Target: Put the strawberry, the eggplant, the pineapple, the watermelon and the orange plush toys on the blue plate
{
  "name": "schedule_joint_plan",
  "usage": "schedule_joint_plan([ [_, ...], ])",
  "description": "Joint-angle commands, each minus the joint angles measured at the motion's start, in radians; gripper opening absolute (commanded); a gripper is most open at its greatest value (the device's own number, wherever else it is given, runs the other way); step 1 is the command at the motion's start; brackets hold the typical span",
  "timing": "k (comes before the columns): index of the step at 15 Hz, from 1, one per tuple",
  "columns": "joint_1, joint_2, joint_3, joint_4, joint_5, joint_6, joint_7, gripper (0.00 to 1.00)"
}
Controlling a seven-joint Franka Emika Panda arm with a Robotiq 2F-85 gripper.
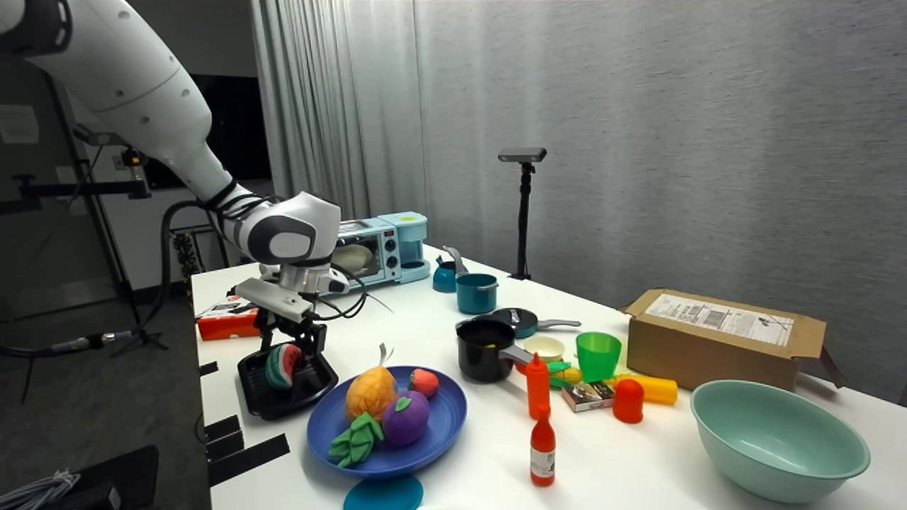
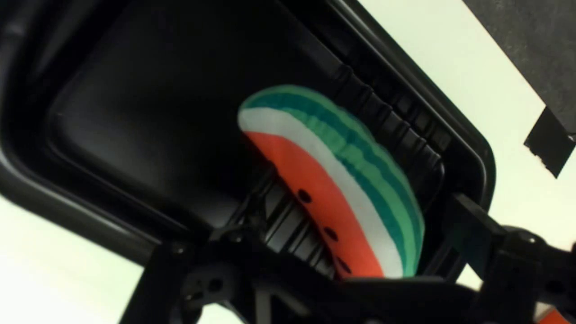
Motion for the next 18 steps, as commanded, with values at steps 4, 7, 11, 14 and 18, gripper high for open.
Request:
schedule_joint_plan([
  [4,0.007,0.056,0.014,0.047,-0.023,0.036,-0.039,0.56],
  [7,0.005,0.028,0.011,0.048,-0.045,0.033,-0.049,0.34],
  [11,-0.002,-0.033,-0.008,0.061,-0.109,-0.018,-0.052,0.04],
  [14,-0.027,-0.108,-0.050,0.036,-0.135,-0.002,-0.018,0.02],
  [18,-0.076,-0.176,-0.139,0.005,-0.124,0.047,0.068,0.03],
])
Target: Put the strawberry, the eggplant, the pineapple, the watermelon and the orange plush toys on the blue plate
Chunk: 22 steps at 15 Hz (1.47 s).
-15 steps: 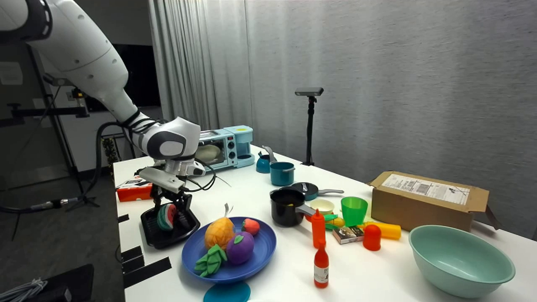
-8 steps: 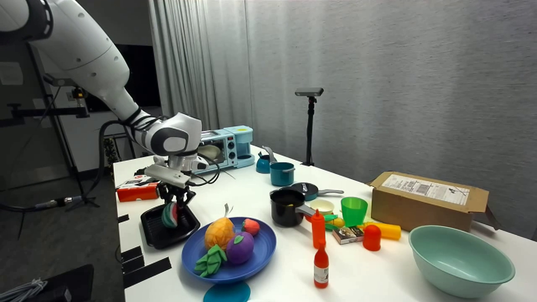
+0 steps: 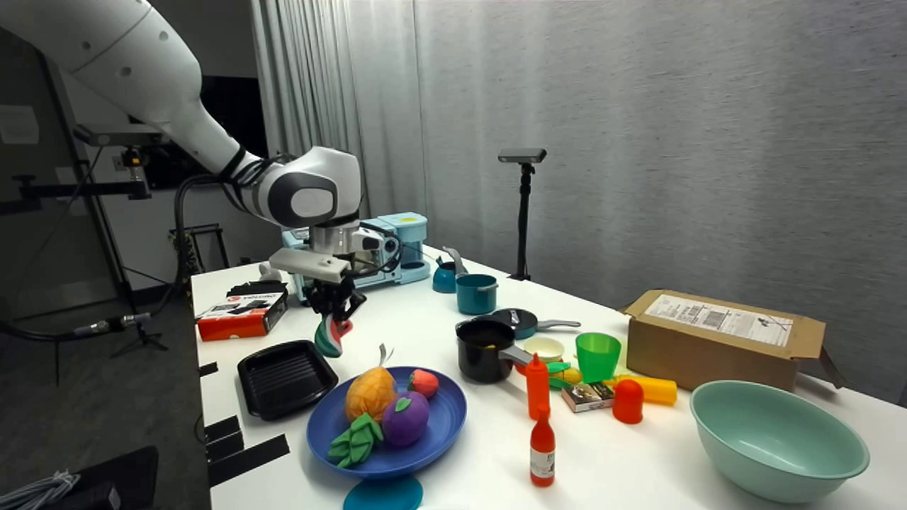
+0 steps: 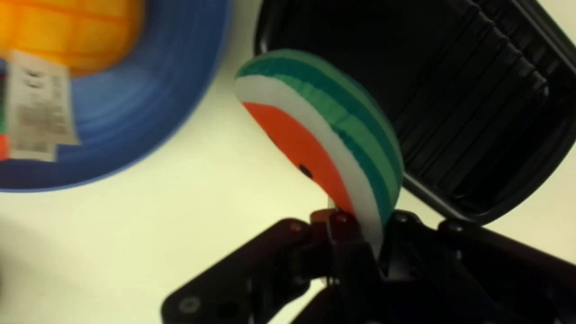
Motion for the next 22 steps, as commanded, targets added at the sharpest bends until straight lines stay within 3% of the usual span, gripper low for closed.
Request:
schedule_joint_plan([
  [1,-0.045,-0.069,-0.072,-0.050,-0.012,0.038,0.087,0.03],
  [9,-0.123,-0.057,-0.216,-0.098,-0.002,0.116,0.335,0.03],
  [13,-0.119,-0.027,-0.240,-0.092,-0.012,0.084,0.428,0.03],
  [14,-0.117,-0.022,-0.235,-0.092,-0.007,0.084,0.431,0.36],
  [15,-0.115,-0.019,-0.231,-0.093,-0.007,0.086,0.431,0.37],
  [22,-0.091,-0.022,-0.202,-0.095,-0.010,0.084,0.428,0.88],
])
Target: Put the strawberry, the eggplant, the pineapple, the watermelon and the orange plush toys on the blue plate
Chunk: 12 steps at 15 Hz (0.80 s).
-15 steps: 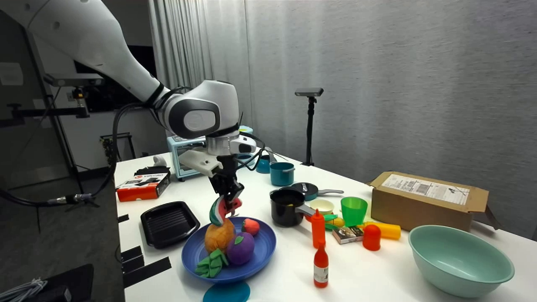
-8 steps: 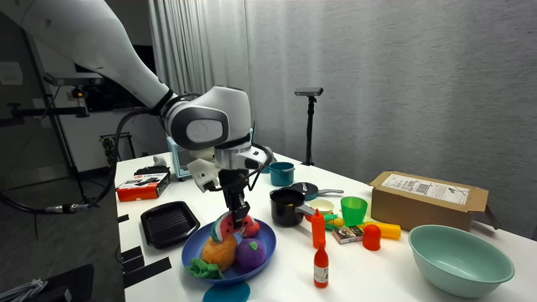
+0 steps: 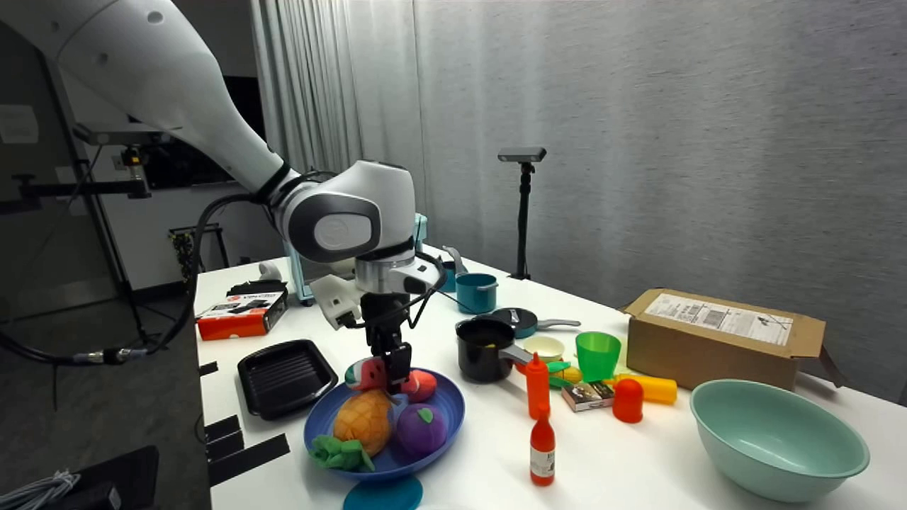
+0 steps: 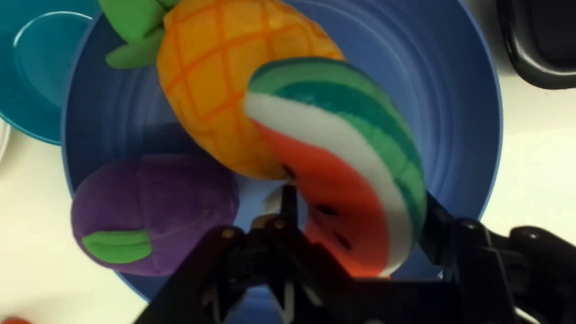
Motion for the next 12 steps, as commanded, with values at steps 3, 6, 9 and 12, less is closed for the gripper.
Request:
schedule_joint_plan([
  [3,0.000,-0.043,0.011,-0.023,0.039,0.006,0.045,1.00],
  [6,-0.003,-0.093,0.002,-0.061,0.061,0.021,0.080,1.00],
  [9,-0.015,-0.162,-0.016,-0.131,0.082,0.047,0.124,1.00],
  [12,-0.030,-0.248,-0.050,-0.241,0.071,0.086,0.194,1.00],
])
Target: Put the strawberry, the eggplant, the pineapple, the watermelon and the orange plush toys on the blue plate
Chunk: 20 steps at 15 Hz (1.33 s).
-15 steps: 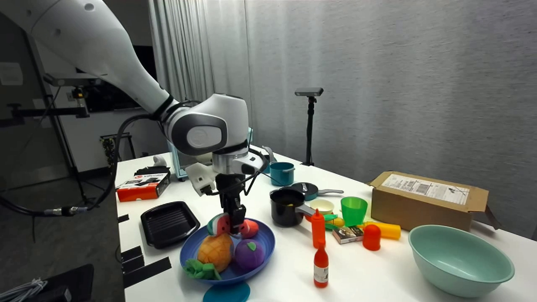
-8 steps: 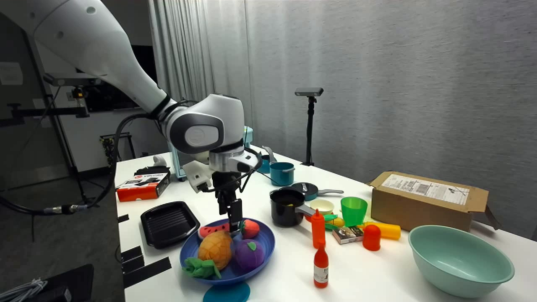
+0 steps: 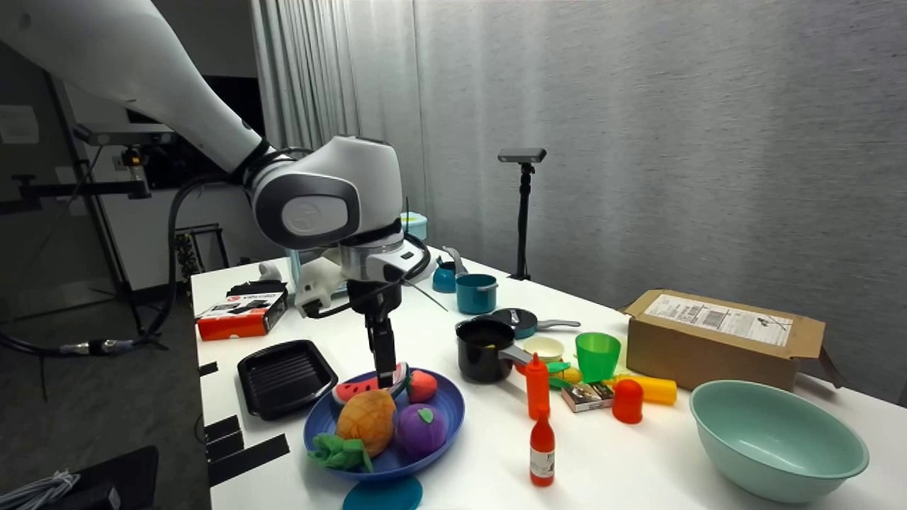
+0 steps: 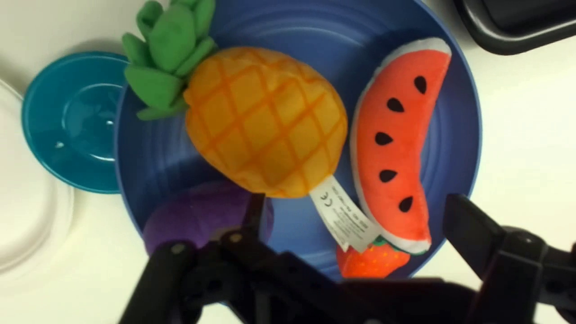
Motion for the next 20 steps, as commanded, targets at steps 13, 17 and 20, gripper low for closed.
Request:
schedule_joint_plan([
  [13,-0.031,-0.105,-0.030,-0.146,-0.002,0.038,0.065,1.00],
  [17,-0.036,-0.097,-0.033,-0.136,0.007,0.027,0.065,1.00],
  [20,-0.068,-0.074,-0.075,-0.115,-0.031,-0.011,0.093,1.00],
])
